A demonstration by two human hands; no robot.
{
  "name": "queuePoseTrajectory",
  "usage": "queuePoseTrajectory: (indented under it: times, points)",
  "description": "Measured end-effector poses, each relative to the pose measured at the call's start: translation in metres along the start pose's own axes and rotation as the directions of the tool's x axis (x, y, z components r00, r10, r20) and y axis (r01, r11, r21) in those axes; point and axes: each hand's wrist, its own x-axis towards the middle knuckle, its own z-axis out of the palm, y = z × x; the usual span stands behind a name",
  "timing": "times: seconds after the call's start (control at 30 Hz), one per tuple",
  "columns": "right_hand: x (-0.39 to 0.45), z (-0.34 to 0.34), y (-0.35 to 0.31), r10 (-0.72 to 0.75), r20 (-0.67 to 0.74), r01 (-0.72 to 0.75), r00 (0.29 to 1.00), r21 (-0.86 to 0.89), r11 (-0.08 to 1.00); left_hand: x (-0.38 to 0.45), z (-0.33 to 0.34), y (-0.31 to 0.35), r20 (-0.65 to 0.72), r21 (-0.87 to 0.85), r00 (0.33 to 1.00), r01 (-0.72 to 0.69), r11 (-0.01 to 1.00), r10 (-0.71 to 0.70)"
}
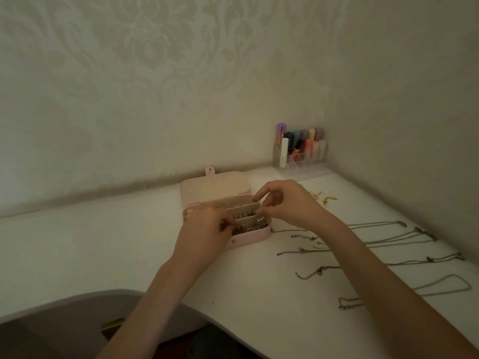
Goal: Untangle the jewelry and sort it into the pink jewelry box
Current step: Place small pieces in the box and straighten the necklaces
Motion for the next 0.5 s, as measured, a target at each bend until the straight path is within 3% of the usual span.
queuePoseTrajectory:
  times: [0.17,0.3,0.4,0.5]
  points:
    - [0.001,0.003,0.004,0.023,0.017,-0.021,1.0,-0.083,0.996,0.0,-0.002,-0.001,0.062,0.1,0.998,-0.016,0.995,0.01]
    - [0.001,0.002,0.005,0.004,-0.002,-0.004,1.0,-0.109,0.994,0.001,-0.003,0.002,0.066,0.078,0.997,-0.035,0.996,0.029]
    - [-0.001,-0.009,0.006,-0.012,-0.05,0.006,0.999,-0.109,0.994,0.001,0.0,0.007,0.055,0.082,0.995,-0.083,0.993,0.079]
    - [-0.012,-0.038,0.019,0.049,-0.133,-0.055,0.99,-0.042,0.998,0.004,0.011,0.021,0.025,-0.021,0.979,-0.2,0.98,0.201]
